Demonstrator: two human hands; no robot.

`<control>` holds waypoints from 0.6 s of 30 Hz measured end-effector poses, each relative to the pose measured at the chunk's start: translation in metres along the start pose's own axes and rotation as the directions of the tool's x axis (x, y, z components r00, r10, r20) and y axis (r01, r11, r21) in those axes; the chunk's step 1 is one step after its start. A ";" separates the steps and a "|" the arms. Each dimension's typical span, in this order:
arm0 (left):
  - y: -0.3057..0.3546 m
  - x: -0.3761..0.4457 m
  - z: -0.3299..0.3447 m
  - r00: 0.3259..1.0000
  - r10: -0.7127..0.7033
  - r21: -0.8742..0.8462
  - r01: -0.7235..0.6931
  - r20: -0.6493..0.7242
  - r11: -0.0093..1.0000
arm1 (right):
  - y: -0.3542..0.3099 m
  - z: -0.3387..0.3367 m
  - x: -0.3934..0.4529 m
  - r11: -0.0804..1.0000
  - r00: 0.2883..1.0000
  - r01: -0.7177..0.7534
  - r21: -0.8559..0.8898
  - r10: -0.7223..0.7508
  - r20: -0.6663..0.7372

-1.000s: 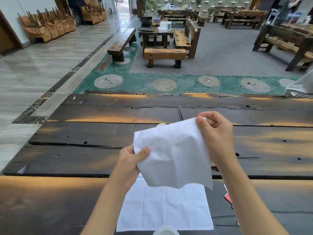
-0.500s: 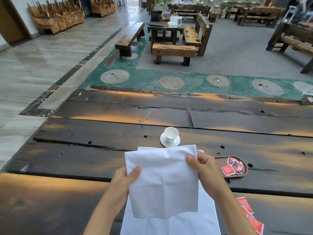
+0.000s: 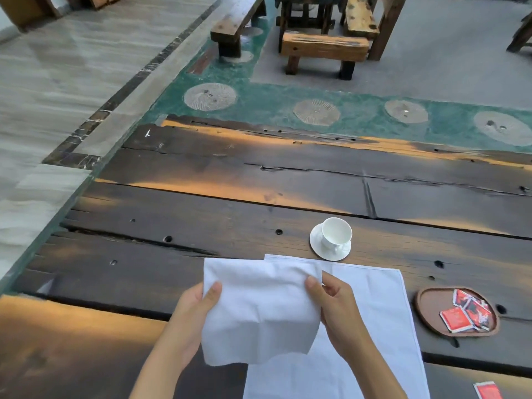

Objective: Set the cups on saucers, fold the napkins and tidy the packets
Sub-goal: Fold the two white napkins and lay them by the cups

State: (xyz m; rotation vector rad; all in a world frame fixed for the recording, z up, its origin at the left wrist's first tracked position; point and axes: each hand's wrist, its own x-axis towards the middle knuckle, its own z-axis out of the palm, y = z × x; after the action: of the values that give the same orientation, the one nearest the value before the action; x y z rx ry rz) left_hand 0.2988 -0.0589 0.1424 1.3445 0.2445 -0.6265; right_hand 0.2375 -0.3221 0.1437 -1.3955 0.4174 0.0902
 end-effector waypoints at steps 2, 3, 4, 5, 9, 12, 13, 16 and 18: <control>0.009 0.035 -0.010 1.000 -0.026 0.055 0.025 0.013 0.998 | 0.003 0.006 0.031 0.999 0.999 -0.030 0.021 0.030 -0.025; 0.014 0.058 -0.013 0.999 -0.039 0.089 0.037 0.020 0.995 | 0.004 0.009 0.050 0.999 0.998 -0.041 0.024 0.042 -0.045; 0.021 0.083 -0.015 0.999 -0.048 0.121 0.045 0.026 0.992 | 0.003 0.013 0.072 0.998 0.996 -0.052 0.028 0.054 -0.076; 0.029 0.109 -0.016 0.998 -0.053 0.144 0.049 0.023 0.988 | 0.003 0.017 0.095 0.998 0.991 -0.064 0.028 0.067 -0.114; 0.041 0.205 -0.018 0.994 -0.098 0.181 0.106 -0.049 0.978 | 0.020 0.022 0.194 0.985 0.966 -0.170 -0.038 0.158 -0.207; 0.015 0.240 -0.034 0.972 -0.206 0.256 0.228 -0.112 0.939 | 0.054 0.018 0.235 0.955 0.942 -0.285 -0.083 0.263 -0.211; 0.006 0.243 -0.041 0.968 -0.210 0.276 0.242 -0.140 0.930 | 0.062 0.016 0.239 0.946 0.932 -0.309 -0.097 0.281 -0.230; -0.014 0.252 -0.062 0.970 -0.187 0.349 0.231 -0.157 0.908 | 0.081 0.009 0.248 0.934 0.923 -0.316 -0.165 0.262 -0.282; -0.020 0.254 -0.067 0.969 -0.192 0.382 0.237 -0.152 0.893 | 0.084 0.010 0.252 0.926 0.927 -0.310 -0.214 0.245 -0.284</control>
State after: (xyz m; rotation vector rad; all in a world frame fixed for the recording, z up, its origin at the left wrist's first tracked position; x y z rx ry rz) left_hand 0.5074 -0.0679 -0.0190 1.7643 0.3747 -0.8192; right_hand 0.4469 -0.3424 -0.0189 -1.6006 0.8437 0.2077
